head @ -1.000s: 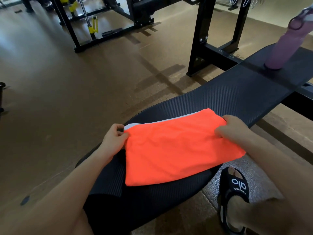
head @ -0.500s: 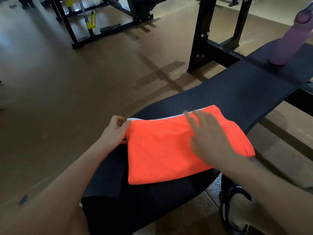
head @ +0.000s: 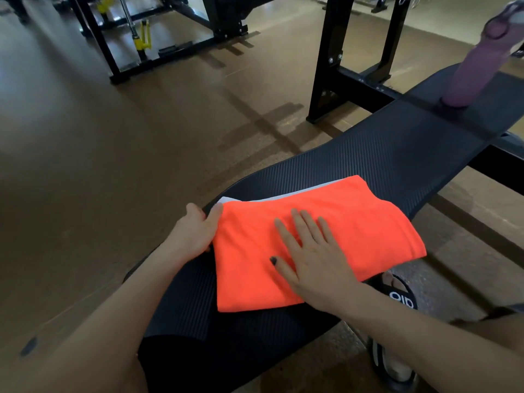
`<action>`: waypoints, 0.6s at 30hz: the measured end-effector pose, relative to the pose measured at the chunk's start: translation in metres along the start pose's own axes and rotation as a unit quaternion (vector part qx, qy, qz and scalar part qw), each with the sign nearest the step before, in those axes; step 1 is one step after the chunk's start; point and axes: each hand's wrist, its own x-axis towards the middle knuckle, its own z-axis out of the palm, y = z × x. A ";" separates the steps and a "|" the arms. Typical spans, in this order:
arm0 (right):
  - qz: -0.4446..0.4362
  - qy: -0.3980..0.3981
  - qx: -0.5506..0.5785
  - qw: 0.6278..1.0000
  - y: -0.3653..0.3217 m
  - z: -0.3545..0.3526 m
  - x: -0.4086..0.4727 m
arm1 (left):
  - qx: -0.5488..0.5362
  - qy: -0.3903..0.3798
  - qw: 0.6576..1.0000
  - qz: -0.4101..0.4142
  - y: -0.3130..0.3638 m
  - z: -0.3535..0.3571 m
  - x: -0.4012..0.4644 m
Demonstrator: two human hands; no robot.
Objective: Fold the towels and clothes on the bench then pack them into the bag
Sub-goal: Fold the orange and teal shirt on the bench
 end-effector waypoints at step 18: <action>0.101 -0.016 0.103 0.989 0.051 0.000 0.025 | -0.080 -0.026 0.994 -0.069 -0.009 0.036 -0.043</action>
